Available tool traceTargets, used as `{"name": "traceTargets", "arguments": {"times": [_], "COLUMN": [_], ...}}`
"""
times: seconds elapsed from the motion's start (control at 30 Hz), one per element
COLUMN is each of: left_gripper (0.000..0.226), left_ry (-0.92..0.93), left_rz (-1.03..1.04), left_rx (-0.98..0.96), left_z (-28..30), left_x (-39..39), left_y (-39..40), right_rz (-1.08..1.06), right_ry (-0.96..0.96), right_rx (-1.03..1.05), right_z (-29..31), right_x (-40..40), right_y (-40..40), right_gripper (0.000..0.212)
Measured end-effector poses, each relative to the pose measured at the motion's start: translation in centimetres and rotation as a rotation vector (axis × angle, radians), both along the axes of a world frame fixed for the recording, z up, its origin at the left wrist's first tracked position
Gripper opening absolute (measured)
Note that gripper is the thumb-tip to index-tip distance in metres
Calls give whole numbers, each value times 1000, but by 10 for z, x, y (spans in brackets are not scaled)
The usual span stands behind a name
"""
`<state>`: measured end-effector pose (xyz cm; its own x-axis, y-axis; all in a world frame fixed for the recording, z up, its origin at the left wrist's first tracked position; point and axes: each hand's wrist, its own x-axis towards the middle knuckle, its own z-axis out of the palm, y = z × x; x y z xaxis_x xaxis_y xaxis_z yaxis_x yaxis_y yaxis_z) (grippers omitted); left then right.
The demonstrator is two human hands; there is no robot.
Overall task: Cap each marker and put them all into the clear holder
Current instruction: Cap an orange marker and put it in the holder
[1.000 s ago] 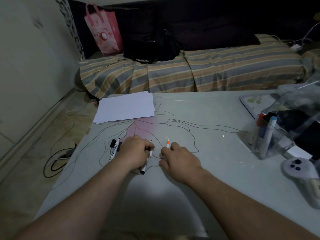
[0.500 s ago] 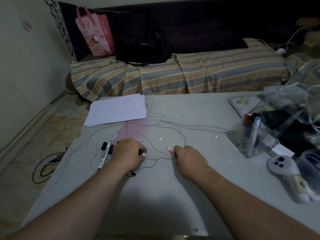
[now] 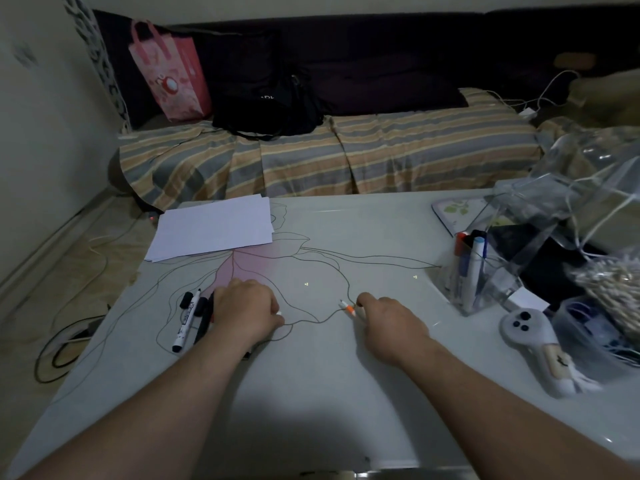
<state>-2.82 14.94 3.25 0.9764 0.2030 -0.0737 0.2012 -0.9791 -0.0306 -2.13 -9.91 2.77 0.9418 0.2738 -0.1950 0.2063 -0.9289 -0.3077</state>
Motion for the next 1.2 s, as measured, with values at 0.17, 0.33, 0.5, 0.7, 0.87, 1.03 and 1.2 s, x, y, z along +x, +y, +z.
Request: {"name": "traceTargets", "arguments": {"times": [0.17, 0.33, 0.5, 0.7, 0.87, 1.03, 1.2], "left_gripper": [17, 6, 26, 28, 25, 18, 18], "left_ry": [-13, -228, -279, -313, -327, -324, -328], "left_rz": [-52, -96, -89, -78, -80, -107, -171], "left_rx": [20, -727, -1195, -1273, -1259, -1203, -1087], "left_z": [-4, 17, 23, 27, 31, 32, 39], "left_x": [-1, -5, -6, -5, -6, -8, -12], "left_y": [-22, -48, -65, -71, -74, -76, -83], "right_rz": [-1, -68, -242, -162, -88, -9, 46], "right_ry": [17, -62, -38, -80, -231, -346, -405], "right_rx": [18, 146, 657, 862, 659, 459, 370], "right_z": [5, 18, 38, 62, 65, 63, 62], "right_x": [7, 18, 16, 2, -1, 0, 2], "right_y": [-15, -35, -38, -35, -38, -40, -40], "right_gripper": [32, 39, 17, 10, 5, 14, 17]}}
